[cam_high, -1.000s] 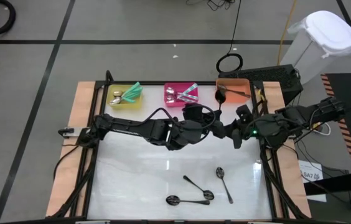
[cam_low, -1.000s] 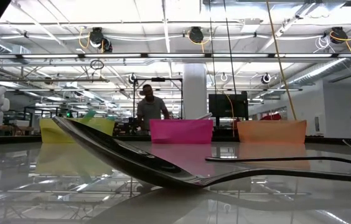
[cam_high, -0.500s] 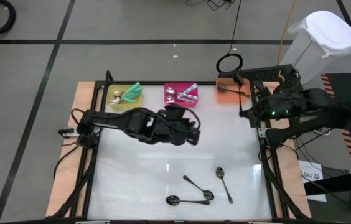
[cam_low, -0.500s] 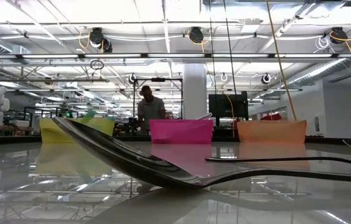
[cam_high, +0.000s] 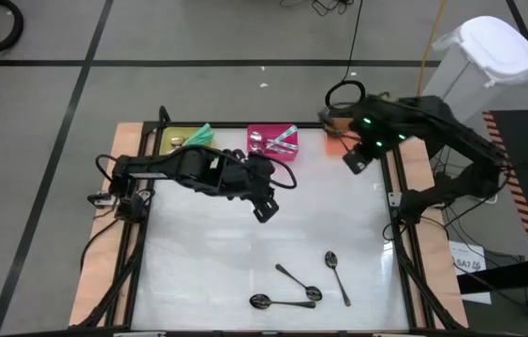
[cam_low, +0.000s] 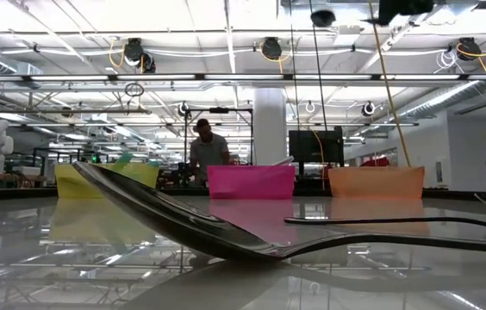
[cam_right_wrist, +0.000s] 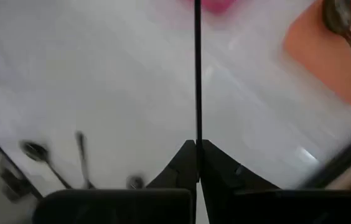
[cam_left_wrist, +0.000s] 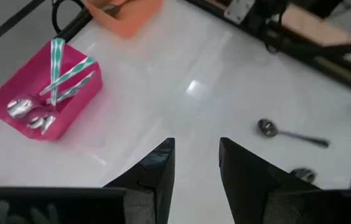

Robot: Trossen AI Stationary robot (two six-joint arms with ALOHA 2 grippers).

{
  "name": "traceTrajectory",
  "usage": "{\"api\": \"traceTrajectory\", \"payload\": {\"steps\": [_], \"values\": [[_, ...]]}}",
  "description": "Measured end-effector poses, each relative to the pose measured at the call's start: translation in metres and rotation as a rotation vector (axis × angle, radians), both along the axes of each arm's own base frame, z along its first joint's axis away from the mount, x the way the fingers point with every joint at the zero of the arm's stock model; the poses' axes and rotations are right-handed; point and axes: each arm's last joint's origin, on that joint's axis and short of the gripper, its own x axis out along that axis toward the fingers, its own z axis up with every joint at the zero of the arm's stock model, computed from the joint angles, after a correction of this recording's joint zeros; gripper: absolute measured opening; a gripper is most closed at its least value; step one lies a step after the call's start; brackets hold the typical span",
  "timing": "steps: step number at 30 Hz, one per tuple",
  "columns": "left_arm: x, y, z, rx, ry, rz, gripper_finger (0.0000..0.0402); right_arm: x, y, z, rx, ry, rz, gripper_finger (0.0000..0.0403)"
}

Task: Sort silverware by color (type)
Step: Put the black spoon into the orange bin

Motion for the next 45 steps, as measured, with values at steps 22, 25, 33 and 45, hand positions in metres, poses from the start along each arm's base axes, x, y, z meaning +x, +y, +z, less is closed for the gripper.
{"api": "traceTrajectory", "payload": {"steps": [22,25,33,45], "values": [[-0.035,0.03,0.008,0.178,0.261,-0.233,0.0124,0.029,-0.136,-0.073,0.159,0.229,0.033,0.0001],[-0.037,0.033,0.01,0.206,0.265,-0.273,0.0124,0.029,-0.153,-0.086,0.191,0.259,0.027,0.0001],[-0.037,0.052,0.01,0.203,0.282,-0.311,0.0124,0.027,-0.183,-0.115,0.244,0.308,0.097,0.0001],[-0.028,0.075,0.015,0.158,0.172,-0.35,0.0124,0.005,-0.205,-0.122,0.185,0.371,0.207,0.0001]]}}
